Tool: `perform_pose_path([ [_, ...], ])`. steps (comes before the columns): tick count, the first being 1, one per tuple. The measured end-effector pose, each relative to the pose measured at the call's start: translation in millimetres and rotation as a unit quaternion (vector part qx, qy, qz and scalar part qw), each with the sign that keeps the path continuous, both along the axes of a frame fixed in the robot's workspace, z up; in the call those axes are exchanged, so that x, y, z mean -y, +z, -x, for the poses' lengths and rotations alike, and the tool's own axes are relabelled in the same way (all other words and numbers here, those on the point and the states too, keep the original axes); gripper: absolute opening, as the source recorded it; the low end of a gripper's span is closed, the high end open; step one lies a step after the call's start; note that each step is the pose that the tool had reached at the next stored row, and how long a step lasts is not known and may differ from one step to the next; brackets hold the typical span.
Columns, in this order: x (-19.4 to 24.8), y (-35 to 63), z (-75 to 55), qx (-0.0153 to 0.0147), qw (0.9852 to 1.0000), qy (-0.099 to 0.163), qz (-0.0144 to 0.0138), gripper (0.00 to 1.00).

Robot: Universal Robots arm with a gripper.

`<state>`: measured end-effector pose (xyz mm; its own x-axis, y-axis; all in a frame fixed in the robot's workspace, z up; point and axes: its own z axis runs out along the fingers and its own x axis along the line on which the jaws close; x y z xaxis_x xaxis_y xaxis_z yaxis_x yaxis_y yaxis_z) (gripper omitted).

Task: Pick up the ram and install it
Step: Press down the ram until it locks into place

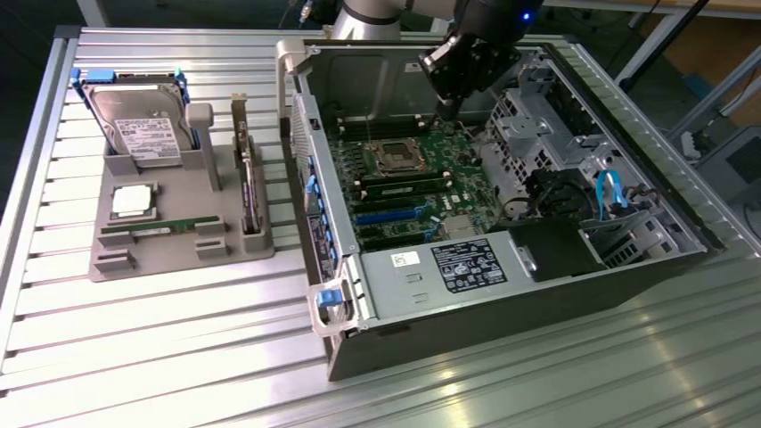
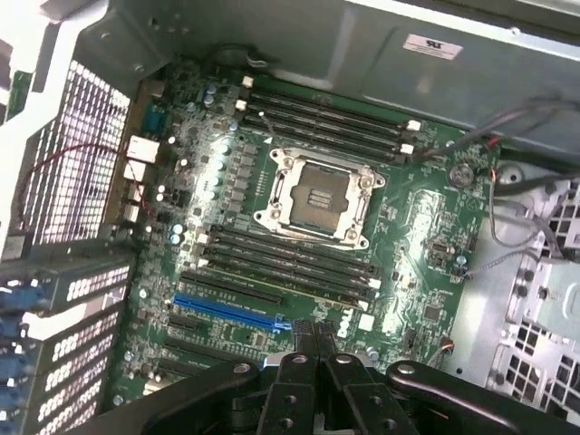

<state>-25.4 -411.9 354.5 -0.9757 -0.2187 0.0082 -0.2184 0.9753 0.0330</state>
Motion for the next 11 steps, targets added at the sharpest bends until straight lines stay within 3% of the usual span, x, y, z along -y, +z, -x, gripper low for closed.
perform_pose_path([
  [4,0.0,-0.3,0.0,0.0000,0.9992,-0.040,0.0001,0.10],
  [9,0.0,-0.8,0.0,0.0000,0.9963,-0.086,0.0000,0.10],
  [11,0.0,-0.9,0.0,0.0000,0.9960,-0.089,0.0000,0.10],
])
